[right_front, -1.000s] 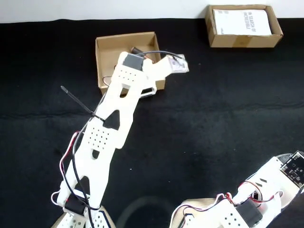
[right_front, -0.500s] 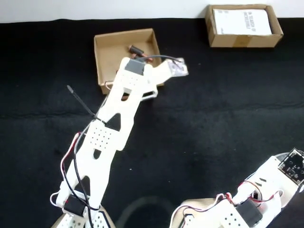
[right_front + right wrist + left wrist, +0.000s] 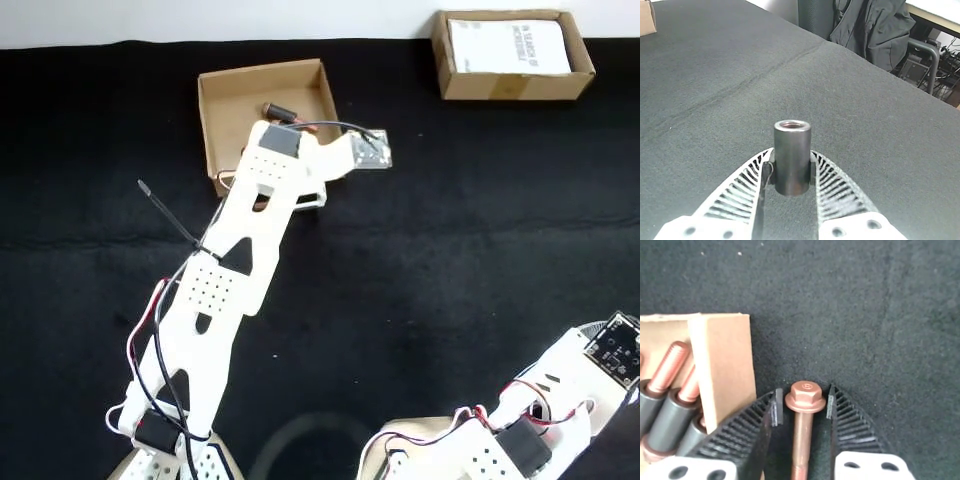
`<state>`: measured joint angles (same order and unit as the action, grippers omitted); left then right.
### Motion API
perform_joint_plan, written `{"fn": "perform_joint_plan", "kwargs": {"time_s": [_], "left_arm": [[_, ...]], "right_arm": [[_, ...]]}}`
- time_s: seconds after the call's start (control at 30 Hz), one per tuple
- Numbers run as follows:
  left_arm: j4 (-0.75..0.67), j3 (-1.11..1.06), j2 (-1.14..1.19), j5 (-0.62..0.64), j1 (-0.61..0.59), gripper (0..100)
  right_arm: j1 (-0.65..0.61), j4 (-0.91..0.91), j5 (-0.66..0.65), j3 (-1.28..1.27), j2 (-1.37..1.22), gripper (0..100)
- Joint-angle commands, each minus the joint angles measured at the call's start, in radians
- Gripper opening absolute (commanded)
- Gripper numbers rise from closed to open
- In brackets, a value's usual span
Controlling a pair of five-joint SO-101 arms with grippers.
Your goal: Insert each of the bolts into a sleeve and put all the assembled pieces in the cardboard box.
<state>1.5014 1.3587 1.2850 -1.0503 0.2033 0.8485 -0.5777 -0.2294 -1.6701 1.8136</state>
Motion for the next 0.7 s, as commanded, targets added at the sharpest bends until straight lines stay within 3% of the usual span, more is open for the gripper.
{"fn": "perform_joint_plan", "kwargs": {"time_s": [0.0,0.37,0.67], "left_arm": [[0.002,0.018,-0.028,-0.018,-0.077,17],[-0.002,0.021,-0.042,-0.009,-0.105,18],[0.075,0.176,-0.067,0.017,-0.153,19]], "right_arm": [[-0.01,0.019,-0.011,-0.131,0.025,0.7],[-0.01,0.018,-0.012,-0.131,0.025,0.7],[-0.01,0.018,-0.012,-0.131,0.025,0.7]]}}
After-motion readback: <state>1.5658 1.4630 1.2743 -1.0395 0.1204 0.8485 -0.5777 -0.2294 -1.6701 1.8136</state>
